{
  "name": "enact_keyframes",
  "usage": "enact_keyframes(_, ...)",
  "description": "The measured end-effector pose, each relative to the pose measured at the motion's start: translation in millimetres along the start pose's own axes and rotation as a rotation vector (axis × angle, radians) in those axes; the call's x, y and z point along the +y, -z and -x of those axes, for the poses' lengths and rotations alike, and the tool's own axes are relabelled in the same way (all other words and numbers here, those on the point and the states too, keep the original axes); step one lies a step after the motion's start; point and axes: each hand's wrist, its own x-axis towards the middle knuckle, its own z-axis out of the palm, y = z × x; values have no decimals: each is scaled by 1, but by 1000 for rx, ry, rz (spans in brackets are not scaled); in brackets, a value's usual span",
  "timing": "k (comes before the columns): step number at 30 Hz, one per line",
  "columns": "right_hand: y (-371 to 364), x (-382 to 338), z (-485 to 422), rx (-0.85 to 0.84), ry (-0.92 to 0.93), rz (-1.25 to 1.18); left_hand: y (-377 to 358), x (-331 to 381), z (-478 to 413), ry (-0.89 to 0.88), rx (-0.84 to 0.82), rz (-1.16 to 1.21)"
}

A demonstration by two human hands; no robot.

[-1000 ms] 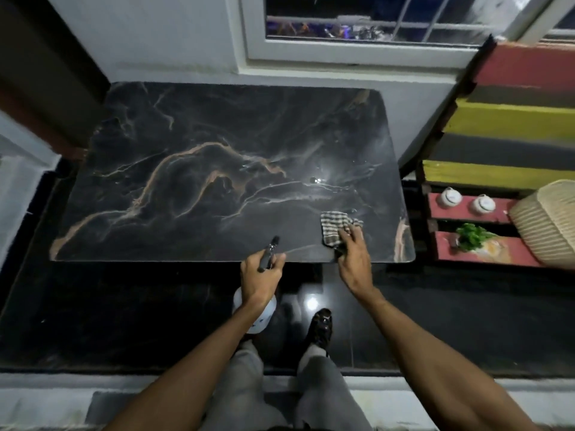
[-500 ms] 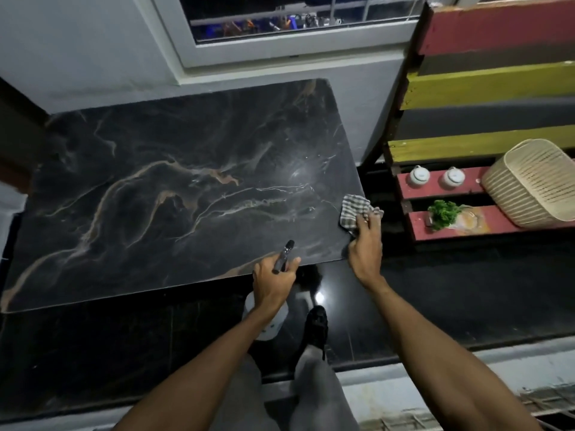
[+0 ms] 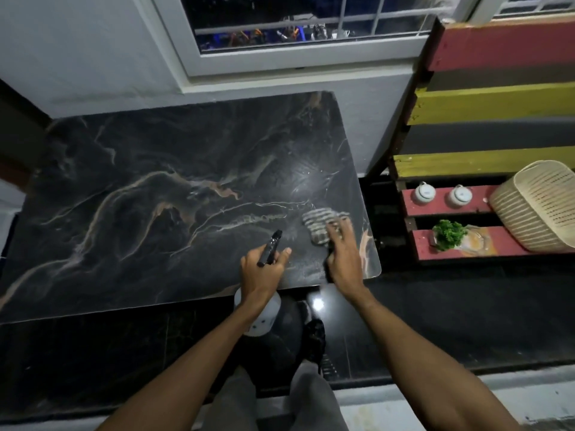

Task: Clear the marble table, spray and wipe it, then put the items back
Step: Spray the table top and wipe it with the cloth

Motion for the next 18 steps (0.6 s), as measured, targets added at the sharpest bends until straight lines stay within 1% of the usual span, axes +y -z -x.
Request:
enact_keyframes(1,4,-1,-15,69,-161,-16,1,0,-4,-7,7,14)
enact_keyframes(2,1,-9,-26,99,-238,-57,2,0,-7,-10,12,24)
enact_keyframes(3,-7,-23,-30,67,-196,-93,3,0,-9,-5,16,23)
enact_keyframes(4,-19,-39,-29,-28,-66,-118,3,4,-11,0,22,12)
enact_keyframes(5,-34,-53,-20,-145,108,-93,4,7,-12,6,30,-1)
enact_keyframes(6,-43,-59,-13,-222,263,-56,4,7,-14,15,37,-8)
enact_keyframes(7,-43,-55,-13,-235,346,-47,4,7,-15,27,40,-11)
enact_keyframes(8,-34,-48,-17,-188,326,-48,5,7,-16,34,41,-9)
enact_keyframes(9,-25,-36,-22,-119,216,-36,6,6,-17,38,43,3)
enact_keyframes(11,-5,-11,-24,65,-125,-54,9,3,-14,52,41,36)
enact_keyframes(12,1,-6,-15,102,-216,-45,9,2,-12,51,43,39)
enact_keyframes(13,2,-10,-2,99,-220,-23,9,2,-8,42,44,35)
enact_keyframes(14,0,-18,18,59,-133,-3,9,1,-4,24,36,28)
enact_keyframes(16,-5,-24,57,-56,153,19,7,-2,4,2,9,2)
enact_keyframes(17,0,-18,66,-70,214,19,7,-3,8,7,-4,-5)
enact_keyframes(18,9,-10,66,-36,169,2,7,-4,12,18,-13,0)
